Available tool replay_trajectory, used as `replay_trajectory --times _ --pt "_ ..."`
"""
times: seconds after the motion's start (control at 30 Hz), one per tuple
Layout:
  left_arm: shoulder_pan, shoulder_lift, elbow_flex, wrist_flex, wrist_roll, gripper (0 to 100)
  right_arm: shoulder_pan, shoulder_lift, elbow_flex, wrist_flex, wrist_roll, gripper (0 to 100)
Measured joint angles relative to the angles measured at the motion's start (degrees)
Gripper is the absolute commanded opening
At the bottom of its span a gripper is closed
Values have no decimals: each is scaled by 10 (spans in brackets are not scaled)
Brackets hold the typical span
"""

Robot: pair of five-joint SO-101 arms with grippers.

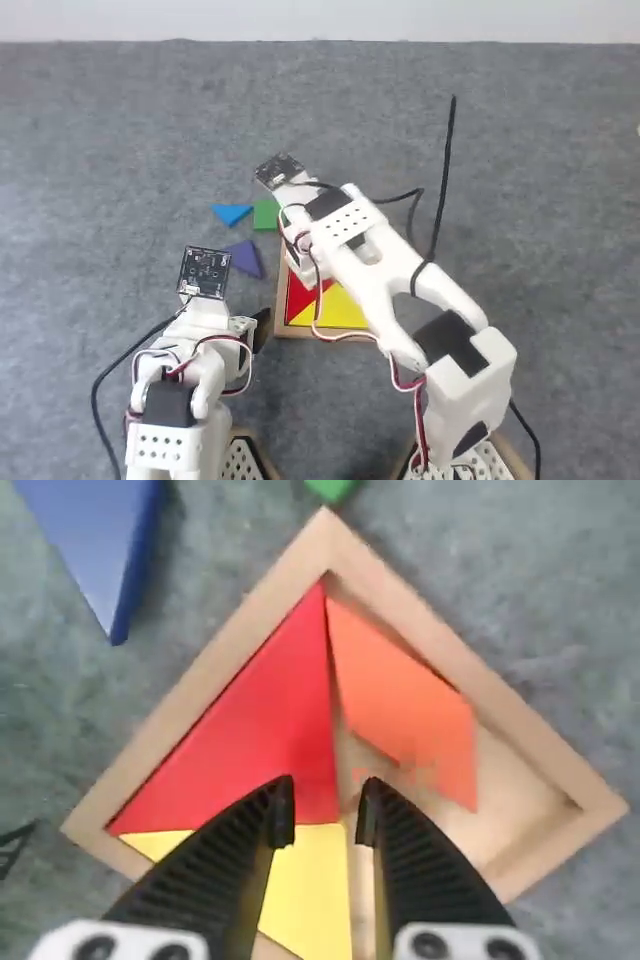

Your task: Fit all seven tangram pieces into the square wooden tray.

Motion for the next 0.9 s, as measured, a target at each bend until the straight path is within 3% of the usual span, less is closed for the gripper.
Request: replay_trajectory --times 0.37,0.57,0.9 --pt "0 0 0 0 0 238 21 -5 0 -4 0 116" --pt "0 0 0 0 0 238 25 -99 68 -18 0 113" --pt "0 0 0 0 0 238 121 -193 225 -120 -1 112"
